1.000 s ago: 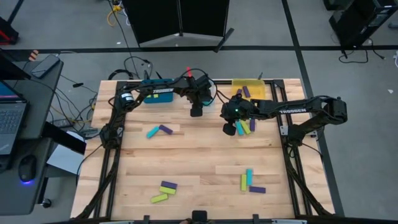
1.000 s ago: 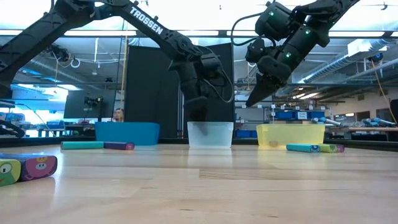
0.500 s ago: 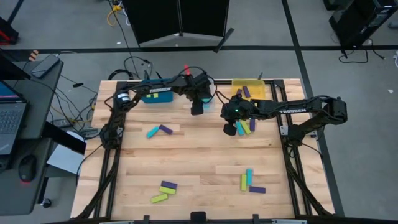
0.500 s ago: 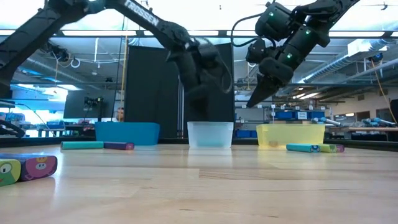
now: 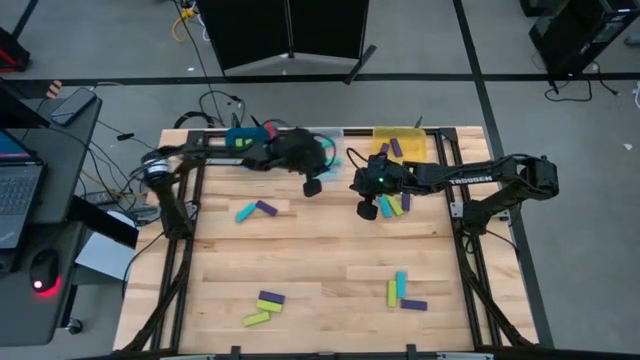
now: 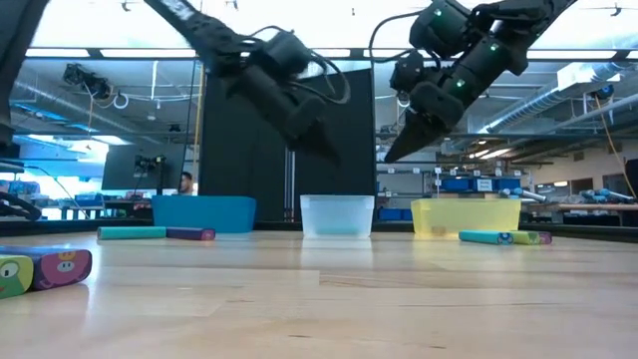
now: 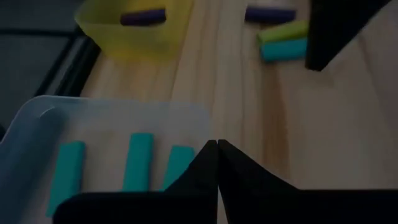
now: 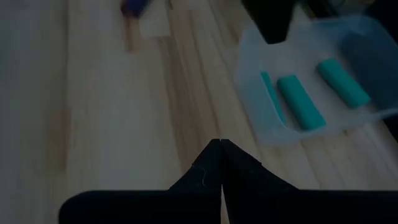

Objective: Sort blocks
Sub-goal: Put the green block into the blue bin

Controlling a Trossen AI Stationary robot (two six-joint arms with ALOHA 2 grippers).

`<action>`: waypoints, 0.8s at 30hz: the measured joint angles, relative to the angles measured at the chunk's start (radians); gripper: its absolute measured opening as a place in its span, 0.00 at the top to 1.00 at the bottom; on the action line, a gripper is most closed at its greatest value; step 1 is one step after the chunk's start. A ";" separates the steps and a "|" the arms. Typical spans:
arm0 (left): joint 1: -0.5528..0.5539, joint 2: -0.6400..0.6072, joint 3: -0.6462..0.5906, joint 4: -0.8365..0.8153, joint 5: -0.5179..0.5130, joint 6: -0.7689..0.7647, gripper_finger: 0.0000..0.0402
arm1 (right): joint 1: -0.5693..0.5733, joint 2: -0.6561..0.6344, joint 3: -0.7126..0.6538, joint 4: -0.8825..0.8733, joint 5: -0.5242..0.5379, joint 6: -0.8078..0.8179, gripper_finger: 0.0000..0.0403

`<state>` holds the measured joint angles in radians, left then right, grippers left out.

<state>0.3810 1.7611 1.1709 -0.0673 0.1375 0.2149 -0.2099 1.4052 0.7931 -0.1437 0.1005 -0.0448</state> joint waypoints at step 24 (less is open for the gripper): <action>-0.175 -0.321 -0.666 0.758 -0.039 -0.140 0.97 | 0.335 0.000 -0.081 -0.066 -0.050 0.407 0.95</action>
<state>0.2057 1.4403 0.5049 0.6907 0.0986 0.0746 0.1249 1.4048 0.7124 -0.2094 0.0509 0.3624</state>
